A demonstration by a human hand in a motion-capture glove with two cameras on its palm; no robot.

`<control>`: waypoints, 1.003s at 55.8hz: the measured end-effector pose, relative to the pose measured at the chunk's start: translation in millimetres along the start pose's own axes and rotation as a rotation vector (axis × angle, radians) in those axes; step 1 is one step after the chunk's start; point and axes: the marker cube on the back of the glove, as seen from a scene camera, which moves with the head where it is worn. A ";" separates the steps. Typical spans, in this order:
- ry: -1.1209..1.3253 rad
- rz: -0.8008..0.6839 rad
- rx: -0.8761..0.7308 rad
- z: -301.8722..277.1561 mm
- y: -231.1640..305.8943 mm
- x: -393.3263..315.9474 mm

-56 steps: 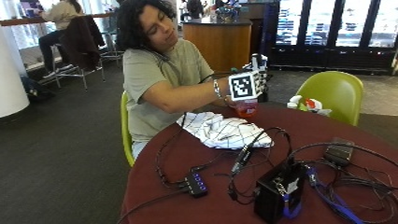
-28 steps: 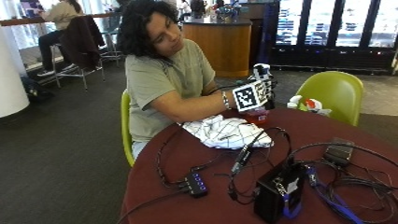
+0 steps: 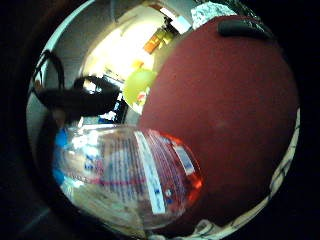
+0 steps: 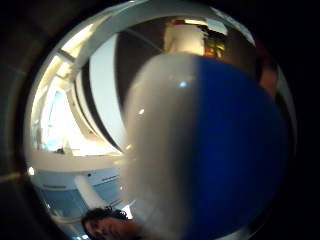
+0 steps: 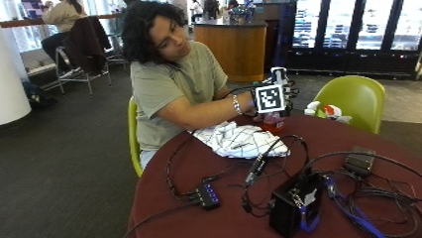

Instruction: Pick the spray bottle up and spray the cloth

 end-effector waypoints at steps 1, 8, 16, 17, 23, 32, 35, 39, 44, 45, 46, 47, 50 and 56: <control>0.028 0.011 -0.045 -2.6 2.7 0.2; 0.100 0.017 -0.112 -12.6 -0.9 -14.8; 0.246 0.019 -0.145 -36.0 6.1 -26.2; 0.268 0.023 -0.161 -39.6 7.7 -28.0; 0.416 0.062 -0.176 -62.6 22.3 -44.9; 0.838 0.182 -0.037 -105.6 49.6 -73.8; 0.933 0.206 0.034 -115.0 59.4 -85.9; 1.021 0.243 0.107 -127.8 71.9 -98.7; 1.115 0.313 0.155 -144.6 86.5 -109.3; 1.132 0.327 0.163 -147.0 89.5 -111.2; 1.146 0.338 0.170 -149.1 92.3 -112.9; 1.157 0.344 0.176 -151.1 94.8 -114.4; 1.162 0.342 0.185 -156.0 99.8 -117.4; 1.107 0.318 0.167 -158.0 104.4 -119.3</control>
